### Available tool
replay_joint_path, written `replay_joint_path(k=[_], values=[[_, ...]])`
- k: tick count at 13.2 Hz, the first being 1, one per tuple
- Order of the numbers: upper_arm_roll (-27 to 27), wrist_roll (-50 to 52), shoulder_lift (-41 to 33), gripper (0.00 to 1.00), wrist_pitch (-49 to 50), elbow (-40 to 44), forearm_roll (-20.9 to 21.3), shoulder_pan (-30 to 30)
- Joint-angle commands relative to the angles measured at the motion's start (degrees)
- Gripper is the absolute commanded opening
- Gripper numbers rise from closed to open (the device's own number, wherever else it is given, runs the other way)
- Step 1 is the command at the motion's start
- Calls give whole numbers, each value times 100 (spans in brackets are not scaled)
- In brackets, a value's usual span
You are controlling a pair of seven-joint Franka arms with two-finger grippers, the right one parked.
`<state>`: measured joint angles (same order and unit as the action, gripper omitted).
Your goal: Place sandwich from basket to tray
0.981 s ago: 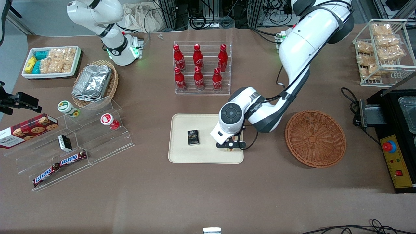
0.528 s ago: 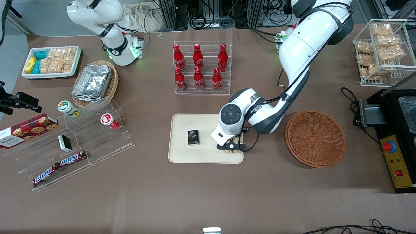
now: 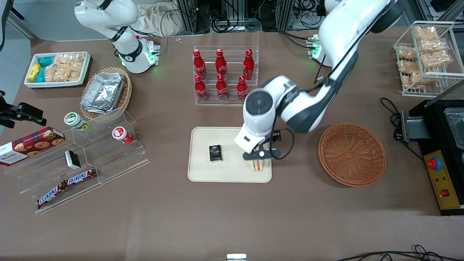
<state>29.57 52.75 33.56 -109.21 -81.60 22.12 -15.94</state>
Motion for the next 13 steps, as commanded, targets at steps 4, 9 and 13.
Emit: replay_joint_path(k=[4, 9, 13], values=[[-66, -255, -2360, 99, 5, -1981, -761, 783], [-83, -1739, -3021, 99, 425, -2018, -1579, 2074], [-92, -2681, -3181, 99, 1014, -1703, -1711, 2831]])
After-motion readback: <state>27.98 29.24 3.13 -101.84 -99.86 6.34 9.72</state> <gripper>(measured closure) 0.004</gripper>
